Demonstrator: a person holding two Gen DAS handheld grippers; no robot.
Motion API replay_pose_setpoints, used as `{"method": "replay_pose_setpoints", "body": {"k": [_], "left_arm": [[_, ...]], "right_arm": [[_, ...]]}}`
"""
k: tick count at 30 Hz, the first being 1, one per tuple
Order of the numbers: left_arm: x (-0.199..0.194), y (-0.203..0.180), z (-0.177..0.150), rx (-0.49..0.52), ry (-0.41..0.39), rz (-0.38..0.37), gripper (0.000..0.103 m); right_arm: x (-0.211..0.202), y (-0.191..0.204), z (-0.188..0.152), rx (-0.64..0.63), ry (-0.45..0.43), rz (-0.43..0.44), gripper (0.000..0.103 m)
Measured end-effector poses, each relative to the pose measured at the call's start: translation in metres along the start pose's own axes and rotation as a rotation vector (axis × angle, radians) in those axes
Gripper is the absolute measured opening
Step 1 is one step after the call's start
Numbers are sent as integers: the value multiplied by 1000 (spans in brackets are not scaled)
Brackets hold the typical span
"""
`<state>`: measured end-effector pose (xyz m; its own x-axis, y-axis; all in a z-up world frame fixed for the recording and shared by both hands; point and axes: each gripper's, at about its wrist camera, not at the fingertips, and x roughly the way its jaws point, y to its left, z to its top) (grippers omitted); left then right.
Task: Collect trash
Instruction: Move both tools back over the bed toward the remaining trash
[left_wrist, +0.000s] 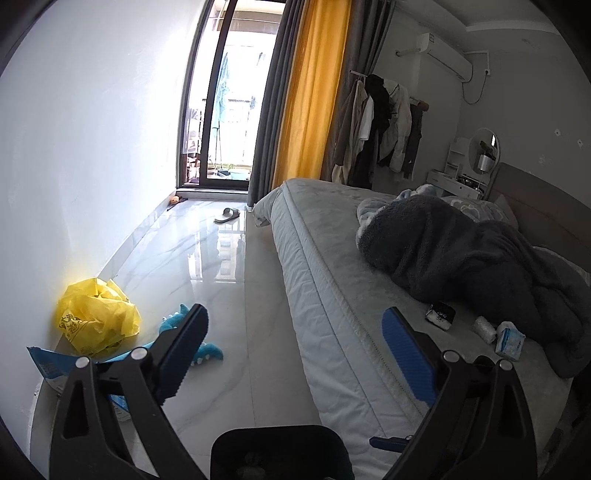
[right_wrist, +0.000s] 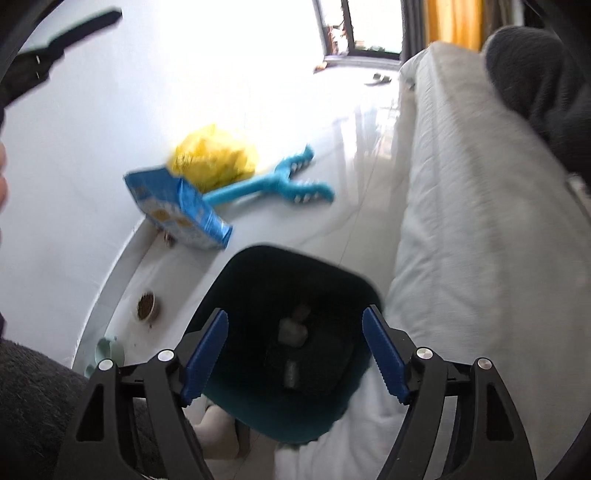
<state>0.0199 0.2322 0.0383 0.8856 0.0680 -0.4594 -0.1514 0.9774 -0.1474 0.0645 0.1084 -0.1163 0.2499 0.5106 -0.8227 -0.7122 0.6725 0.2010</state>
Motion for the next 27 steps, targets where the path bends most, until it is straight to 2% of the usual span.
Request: {"method": "replay_pose_setpoints", "body": {"k": [2, 7, 10, 17, 22, 24, 27], "left_arm": [[2, -10, 1, 2, 2, -12, 97], [3, -34, 1, 11, -1, -39, 98], [6, -46, 1, 12, -1, -59, 98], [24, -74, -1, 14, 21, -96, 100], [38, -94, -4, 28, 44, -129, 100], [44, -102, -5, 34, 53, -145, 100], [52, -116, -6, 39, 66, -162, 100]], "right_arm": [[-11, -7, 0, 7, -30, -11, 81], [-43, -37, -1, 42, -106, -54, 81], [-63, -58, -1, 72, -150, -90, 87], [-112, -116, -8, 178, -250, -178, 87], [-140, -157, -18, 278, -306, -221, 88], [-148, -169, -22, 318, -324, -258, 93], [-157, -194, -31, 418, -343, -317, 93]]}}
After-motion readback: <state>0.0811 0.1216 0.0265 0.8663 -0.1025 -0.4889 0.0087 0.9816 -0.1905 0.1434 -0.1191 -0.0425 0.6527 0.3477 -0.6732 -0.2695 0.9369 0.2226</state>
